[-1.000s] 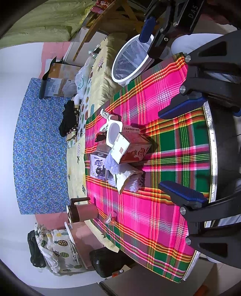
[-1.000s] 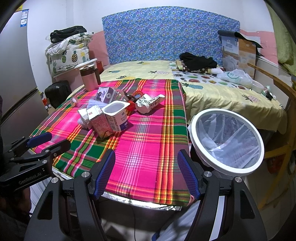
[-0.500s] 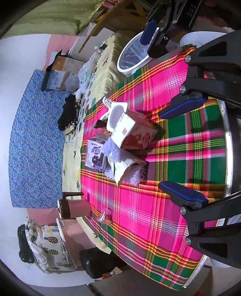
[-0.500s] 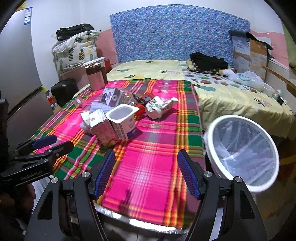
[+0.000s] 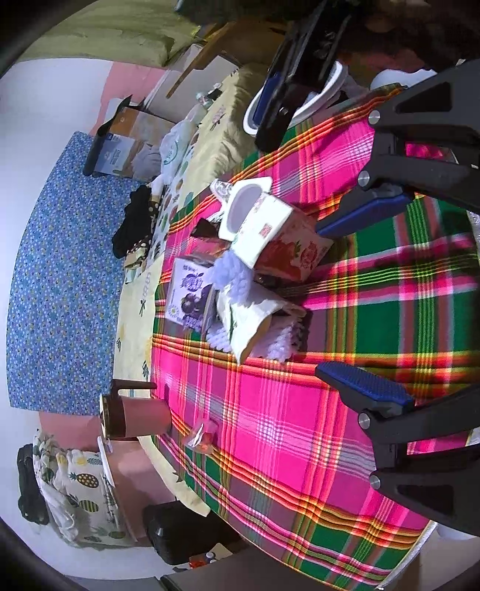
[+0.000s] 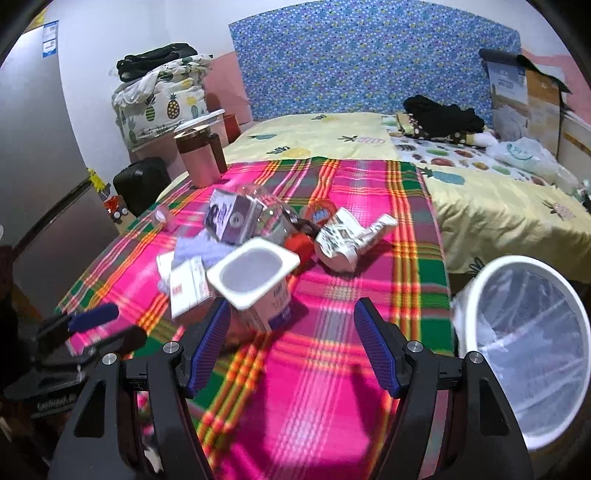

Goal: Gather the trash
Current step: 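Grasp the white yogurt cup with the right gripper while the left grasps the strawberry milk carton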

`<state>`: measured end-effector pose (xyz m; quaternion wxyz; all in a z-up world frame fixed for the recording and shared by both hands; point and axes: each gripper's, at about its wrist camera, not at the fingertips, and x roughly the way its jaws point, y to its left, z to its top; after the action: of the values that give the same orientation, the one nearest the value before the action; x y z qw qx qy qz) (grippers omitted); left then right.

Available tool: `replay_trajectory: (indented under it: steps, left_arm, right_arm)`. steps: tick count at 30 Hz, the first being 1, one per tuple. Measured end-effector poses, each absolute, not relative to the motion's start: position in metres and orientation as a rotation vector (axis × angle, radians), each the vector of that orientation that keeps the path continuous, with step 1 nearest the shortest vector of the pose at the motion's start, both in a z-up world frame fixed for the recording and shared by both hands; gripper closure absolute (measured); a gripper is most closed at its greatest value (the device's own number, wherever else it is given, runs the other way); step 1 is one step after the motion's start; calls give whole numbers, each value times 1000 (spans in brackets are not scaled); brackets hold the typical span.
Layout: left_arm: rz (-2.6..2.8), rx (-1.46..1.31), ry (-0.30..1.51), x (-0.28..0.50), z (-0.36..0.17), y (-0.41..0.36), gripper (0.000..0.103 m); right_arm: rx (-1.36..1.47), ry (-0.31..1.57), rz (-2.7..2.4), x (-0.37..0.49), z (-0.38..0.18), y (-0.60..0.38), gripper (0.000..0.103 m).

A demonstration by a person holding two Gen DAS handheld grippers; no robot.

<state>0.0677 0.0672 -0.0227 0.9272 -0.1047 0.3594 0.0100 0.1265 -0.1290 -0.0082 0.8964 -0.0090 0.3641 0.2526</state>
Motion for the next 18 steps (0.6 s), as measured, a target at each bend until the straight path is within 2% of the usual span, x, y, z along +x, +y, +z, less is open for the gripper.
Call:
replay_trajectory:
  steps: [3,7,9,14,18]
  left_arm:
    - [24,-229,725,70,-21,73,34]
    - [16,-245,715,75,-19,77,34]
    - [6,-254,712,76,-19,77,34]
    - [-30,-260,706,80,-18,72,34]
    - [-57,-265,712,86,-17,63,31]
  right_arm:
    - [5,782,541,139,-12,-123,40]
    - [9,830,556,151,-20,-114,57]
    - [7,868,556,155,-26,-111,60]
    - [52,932,572,158,-33,-116,92]
    - [73,906,564,152,-24,-128,95]
